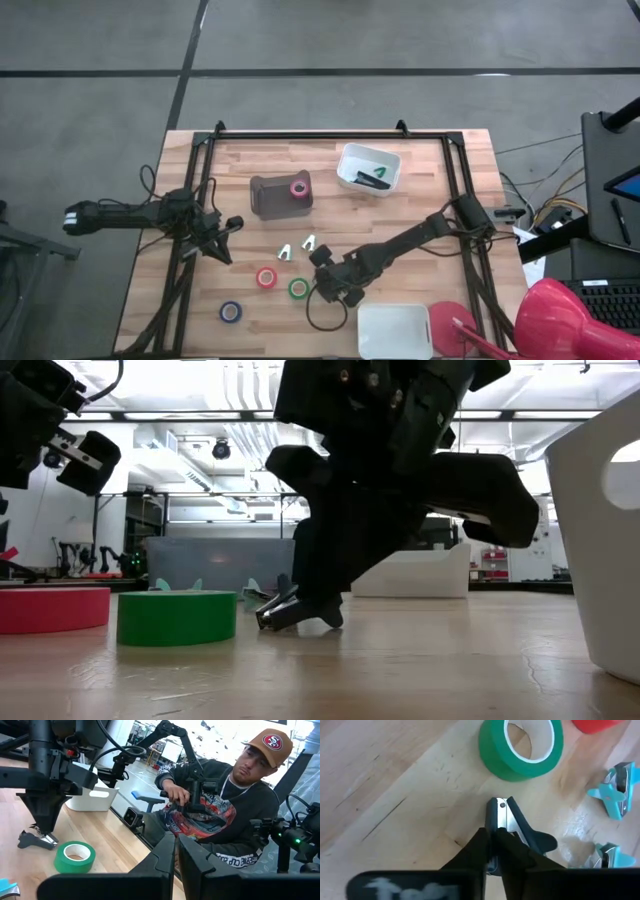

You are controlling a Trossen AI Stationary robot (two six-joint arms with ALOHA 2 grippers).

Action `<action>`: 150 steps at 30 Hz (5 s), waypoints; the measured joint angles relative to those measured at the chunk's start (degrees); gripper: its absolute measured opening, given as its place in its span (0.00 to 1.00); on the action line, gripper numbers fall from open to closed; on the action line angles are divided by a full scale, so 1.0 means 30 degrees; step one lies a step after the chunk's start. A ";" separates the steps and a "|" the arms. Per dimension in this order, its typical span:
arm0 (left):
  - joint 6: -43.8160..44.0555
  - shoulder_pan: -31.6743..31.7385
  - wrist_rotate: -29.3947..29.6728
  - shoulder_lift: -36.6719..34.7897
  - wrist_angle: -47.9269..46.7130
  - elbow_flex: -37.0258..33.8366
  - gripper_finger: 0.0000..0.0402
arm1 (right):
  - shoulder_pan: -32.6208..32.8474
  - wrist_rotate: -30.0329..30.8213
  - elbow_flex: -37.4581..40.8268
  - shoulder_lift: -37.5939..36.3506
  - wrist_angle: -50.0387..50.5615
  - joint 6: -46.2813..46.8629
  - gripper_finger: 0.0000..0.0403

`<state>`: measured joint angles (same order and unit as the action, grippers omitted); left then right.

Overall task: Pick and place Stapler, Stapler remover, tape
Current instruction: Put the black staple remover into the bottom white bin, then put the orange tape into the black bin

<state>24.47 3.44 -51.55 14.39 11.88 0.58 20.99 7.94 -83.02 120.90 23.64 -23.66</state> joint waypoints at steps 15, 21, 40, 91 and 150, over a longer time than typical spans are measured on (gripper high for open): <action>0.0000 0.0000 0.0000 0.0000 0.0000 0.0000 0.06 | -0.0040 0.1362 -0.0166 -0.0519 0.0331 0.0028 0.02; -0.0003 0.0000 0.0000 0.0000 -0.0004 -0.0004 0.06 | -0.0199 0.1365 -0.0627 -0.1087 0.0984 0.0388 0.02; -0.0007 0.0000 0.0000 0.0000 -0.0168 -0.0007 0.06 | 0.2401 -0.6264 -0.0490 -0.8412 0.6710 1.2119 0.02; 0.0000 0.0000 0.0000 0.0000 -0.0284 0.0000 0.06 | 0.4234 -0.3382 -0.0211 -0.6382 0.8225 1.3009 0.21; -0.0005 0.0000 0.0000 0.0000 -0.0546 -0.0004 0.06 | -0.3972 -0.0083 2.3687 -3.8104 -0.6652 0.6681 0.02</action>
<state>24.45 3.44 -51.55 14.39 10.24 0.57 9.08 7.69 -11.96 6.59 3.68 -3.62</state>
